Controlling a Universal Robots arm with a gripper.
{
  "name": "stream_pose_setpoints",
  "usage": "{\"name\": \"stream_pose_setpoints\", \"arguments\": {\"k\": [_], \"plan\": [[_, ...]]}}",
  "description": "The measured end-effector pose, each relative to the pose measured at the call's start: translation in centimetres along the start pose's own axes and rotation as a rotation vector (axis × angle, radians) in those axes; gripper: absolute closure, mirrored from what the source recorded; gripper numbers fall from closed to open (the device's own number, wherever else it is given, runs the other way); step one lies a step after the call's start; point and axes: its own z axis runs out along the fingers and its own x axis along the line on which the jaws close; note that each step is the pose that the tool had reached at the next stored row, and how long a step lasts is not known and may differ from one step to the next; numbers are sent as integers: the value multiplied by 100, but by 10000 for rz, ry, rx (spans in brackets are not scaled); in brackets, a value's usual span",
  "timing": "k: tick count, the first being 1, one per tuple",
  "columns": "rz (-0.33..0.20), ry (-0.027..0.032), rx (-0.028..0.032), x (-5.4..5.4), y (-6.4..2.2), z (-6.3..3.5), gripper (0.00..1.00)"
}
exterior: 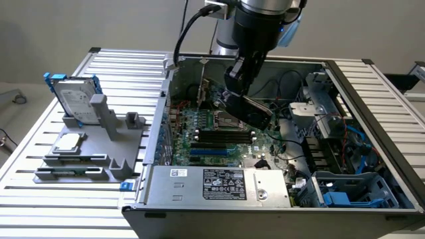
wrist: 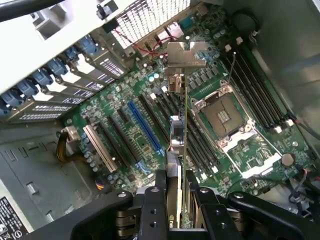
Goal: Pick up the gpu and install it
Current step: 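Insert the gpu into the slot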
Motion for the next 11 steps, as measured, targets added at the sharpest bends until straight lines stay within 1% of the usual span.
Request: {"name": "stream_pose_setpoints", "arguments": {"k": [7, 11], "plan": [[-1268, 33, 53, -4, -3, 77, 74], [-1988, 19, 72, -6, -5, 116, 74]]}}
